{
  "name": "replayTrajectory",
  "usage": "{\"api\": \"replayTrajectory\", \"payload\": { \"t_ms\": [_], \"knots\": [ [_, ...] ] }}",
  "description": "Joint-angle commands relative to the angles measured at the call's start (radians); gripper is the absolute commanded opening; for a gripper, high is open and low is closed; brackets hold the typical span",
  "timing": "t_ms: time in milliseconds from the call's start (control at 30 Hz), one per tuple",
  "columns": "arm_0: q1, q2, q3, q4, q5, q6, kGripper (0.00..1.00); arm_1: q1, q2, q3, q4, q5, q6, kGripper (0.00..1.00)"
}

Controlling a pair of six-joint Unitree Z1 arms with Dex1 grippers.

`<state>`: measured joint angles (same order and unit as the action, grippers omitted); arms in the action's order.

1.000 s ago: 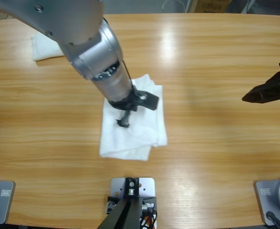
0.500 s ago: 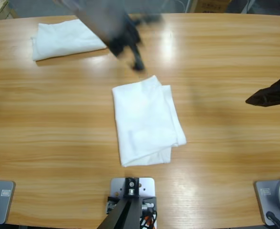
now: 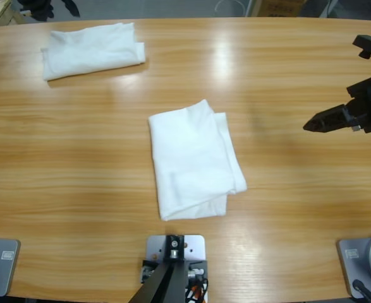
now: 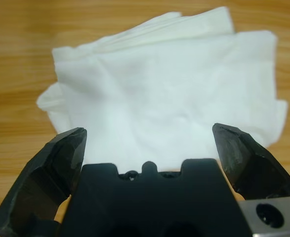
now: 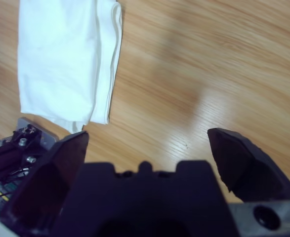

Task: Fold clothes

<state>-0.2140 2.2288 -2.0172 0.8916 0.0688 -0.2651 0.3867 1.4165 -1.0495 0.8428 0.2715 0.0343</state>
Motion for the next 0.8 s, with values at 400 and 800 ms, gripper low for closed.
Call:
{"api": "replayTrajectory", "payload": {
  "t_ms": [400, 800],
  "knots": [
    [-0.046, 0.365, -0.263, 0.166, -0.001, -0.105, 0.991, -0.008, 0.142, 0.025, -0.054, -0.018, 0.013, 1.0],
    [-0.146, 0.315, -0.113, 0.322, -0.075, -0.006, 0.989, -0.008, 0.103, -0.042, 0.01, 0.0, 0.019, 1.0]
  ]
}}
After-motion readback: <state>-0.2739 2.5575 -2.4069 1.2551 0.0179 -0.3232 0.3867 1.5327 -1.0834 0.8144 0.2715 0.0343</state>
